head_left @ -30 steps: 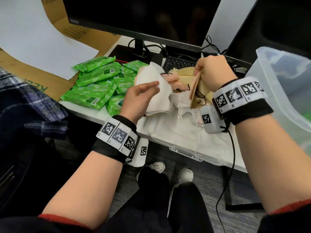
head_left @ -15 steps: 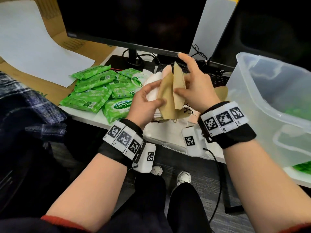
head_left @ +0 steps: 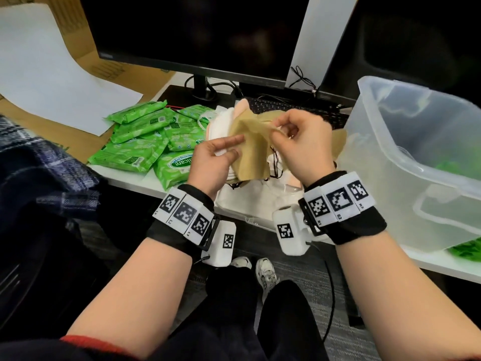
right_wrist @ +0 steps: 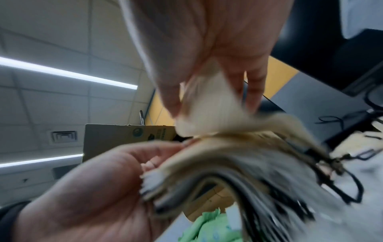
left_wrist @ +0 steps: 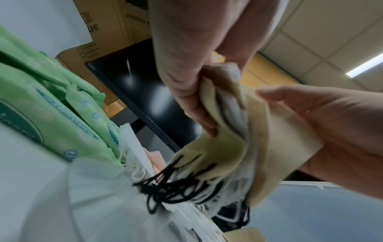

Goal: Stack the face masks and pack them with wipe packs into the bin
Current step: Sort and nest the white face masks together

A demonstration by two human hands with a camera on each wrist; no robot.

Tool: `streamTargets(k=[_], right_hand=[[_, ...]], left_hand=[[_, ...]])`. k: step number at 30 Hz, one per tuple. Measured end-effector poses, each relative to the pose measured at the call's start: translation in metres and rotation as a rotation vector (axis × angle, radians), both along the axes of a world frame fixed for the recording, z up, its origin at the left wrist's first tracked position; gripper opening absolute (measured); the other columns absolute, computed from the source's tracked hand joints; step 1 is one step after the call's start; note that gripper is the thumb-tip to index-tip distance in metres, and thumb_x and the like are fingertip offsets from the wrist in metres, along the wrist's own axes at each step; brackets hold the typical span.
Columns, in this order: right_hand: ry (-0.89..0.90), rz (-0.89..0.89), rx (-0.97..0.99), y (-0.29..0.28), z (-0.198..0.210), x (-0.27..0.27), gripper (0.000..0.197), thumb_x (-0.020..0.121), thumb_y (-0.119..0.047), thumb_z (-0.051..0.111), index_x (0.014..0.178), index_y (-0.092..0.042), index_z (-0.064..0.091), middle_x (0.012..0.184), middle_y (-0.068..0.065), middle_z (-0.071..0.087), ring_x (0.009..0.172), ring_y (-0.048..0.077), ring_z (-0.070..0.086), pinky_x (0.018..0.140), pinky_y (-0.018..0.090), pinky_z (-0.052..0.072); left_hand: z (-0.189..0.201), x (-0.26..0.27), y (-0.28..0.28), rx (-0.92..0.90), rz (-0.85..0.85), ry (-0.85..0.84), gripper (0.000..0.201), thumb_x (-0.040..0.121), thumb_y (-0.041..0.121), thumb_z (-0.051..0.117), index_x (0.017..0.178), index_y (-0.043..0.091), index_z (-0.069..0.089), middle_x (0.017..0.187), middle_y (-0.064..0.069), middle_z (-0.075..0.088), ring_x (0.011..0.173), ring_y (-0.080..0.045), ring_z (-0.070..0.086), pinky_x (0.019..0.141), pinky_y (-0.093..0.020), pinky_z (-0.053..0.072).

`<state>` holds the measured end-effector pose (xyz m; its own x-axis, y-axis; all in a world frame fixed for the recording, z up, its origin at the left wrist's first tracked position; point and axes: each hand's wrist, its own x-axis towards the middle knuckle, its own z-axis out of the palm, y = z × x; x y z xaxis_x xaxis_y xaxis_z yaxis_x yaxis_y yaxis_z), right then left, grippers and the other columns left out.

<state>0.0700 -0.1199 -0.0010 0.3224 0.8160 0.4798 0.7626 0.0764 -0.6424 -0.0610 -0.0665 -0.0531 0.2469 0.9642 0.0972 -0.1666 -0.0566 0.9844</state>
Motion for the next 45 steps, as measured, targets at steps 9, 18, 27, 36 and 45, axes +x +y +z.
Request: streamTargets(k=[9, 18, 27, 36, 45], right_hand=[[0.225, 0.247, -0.226, 0.010, -0.024, 0.002, 0.018, 0.084, -0.030, 0.056, 0.100, -0.033, 0.061, 0.086, -0.006, 0.063, 0.093, 0.016, 0.060, 0.093, 0.041, 0.046], [0.036, 0.164, -0.266, 0.009, -0.017, 0.006, 0.023, 0.072, -0.022, 0.077, 0.080, -0.008, 0.062, 0.084, 0.000, 0.050, 0.083, 0.014, 0.046, 0.069, 0.022, 0.036], [0.398, 0.275, -0.186, 0.007, -0.005, 0.004, 0.031, 0.074, -0.004, 0.074, 0.096, -0.012, 0.053, 0.081, 0.000, 0.070, 0.073, 0.016, 0.069, 0.066, 0.032, 0.057], [0.237, 0.254, -0.187, 0.008, -0.002, 0.002, 0.047, 0.069, -0.013, 0.079, 0.094, -0.031, 0.045, 0.077, -0.003, 0.066, 0.073, 0.014, 0.065, 0.063, 0.030, 0.053], [-0.053, 0.245, -0.207, 0.010, 0.003, 0.001, 0.055, 0.065, -0.012, 0.081, 0.106, -0.039, 0.057, 0.104, 0.001, 0.034, 0.089, 0.013, 0.041, 0.073, 0.001, 0.035]], left_hand=[[0.002, -0.007, -0.002, -0.045, -0.032, -0.037, 0.028, 0.075, -0.006, 0.067, 0.102, 0.000, 0.068, 0.091, -0.009, 0.070, 0.073, -0.010, 0.066, 0.075, -0.024, 0.055], [0.004, -0.011, -0.005, 0.000, -0.104, -0.002, 0.037, 0.075, -0.012, 0.065, 0.110, -0.002, 0.063, 0.098, -0.012, 0.068, 0.077, -0.011, 0.066, 0.076, -0.023, 0.055], [0.009, -0.013, -0.010, -0.026, -0.130, -0.036, 0.021, 0.076, -0.003, 0.068, 0.096, 0.002, 0.069, 0.071, 0.007, 0.072, 0.066, -0.008, 0.068, 0.056, -0.021, 0.053], [0.012, -0.016, -0.011, 0.058, -0.098, -0.048, 0.045, 0.073, -0.016, 0.065, 0.116, -0.005, 0.059, 0.103, -0.012, 0.065, 0.074, -0.003, 0.065, 0.075, -0.021, 0.056], [0.005, -0.019, -0.005, 0.262, -0.157, -0.007, 0.072, 0.070, -0.021, 0.061, 0.123, 0.027, 0.048, 0.117, 0.014, 0.055, 0.110, 0.008, 0.051, 0.096, -0.017, 0.044]])
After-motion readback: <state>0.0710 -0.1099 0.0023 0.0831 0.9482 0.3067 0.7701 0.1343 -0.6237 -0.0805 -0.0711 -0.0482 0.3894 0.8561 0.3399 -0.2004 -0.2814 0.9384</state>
